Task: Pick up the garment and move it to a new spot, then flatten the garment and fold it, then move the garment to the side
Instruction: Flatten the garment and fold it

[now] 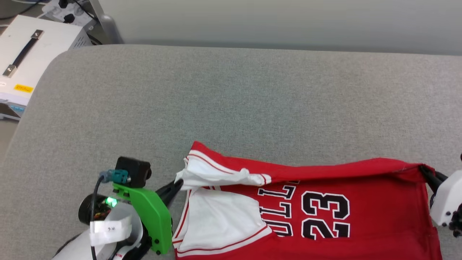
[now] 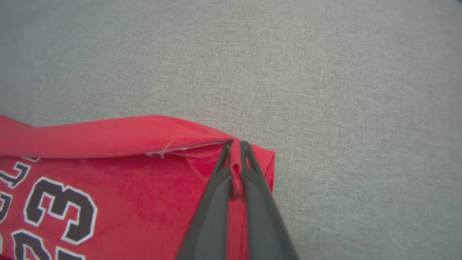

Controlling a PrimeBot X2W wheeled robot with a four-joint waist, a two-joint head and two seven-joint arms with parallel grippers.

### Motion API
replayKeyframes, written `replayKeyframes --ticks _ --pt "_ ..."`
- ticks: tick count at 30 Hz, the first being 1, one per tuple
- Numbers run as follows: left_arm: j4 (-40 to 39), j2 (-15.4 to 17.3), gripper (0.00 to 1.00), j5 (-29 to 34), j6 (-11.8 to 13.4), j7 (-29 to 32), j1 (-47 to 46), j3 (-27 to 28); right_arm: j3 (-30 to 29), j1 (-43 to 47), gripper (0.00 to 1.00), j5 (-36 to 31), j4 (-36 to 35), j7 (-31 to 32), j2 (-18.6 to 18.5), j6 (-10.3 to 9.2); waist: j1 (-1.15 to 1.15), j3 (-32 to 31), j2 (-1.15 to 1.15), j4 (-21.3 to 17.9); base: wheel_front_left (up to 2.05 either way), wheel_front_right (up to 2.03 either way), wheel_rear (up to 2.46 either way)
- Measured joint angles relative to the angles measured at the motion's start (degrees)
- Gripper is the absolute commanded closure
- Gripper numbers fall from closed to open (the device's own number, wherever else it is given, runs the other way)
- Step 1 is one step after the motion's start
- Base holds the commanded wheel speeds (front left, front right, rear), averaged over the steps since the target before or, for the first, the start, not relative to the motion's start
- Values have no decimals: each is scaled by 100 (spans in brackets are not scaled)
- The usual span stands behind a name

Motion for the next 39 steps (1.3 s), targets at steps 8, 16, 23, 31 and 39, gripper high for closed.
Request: replayKeyframes --ticks 8,16,23,31,39 --pt "22 78 100 -57 111 7 566 -208 -13 970 100 279 -483 68 -111 0 0 -360 0 -17 0 0 0" --pt "256 32 100 -57 96 146 754 -548 257 1382 100 308 -639 244 -302 0 0 -436 0 -86 0 0 0" --pt "610 -107 100 -56 8 158 753 -688 490 1391 100 294 -638 243 -436 0 0 -397 0 -96 0 0 0" --pt "1002 -321 0 -174 -115 193 751 -770 639 1432 0 264 -439 136 -494 0 0 -435 0 -51 0 0 0" --pt "1015 -420 0 -193 -62 -203 756 -609 423 1496 0 399 -782 207 -520 0 0 -707 0 -65 0 0 0"
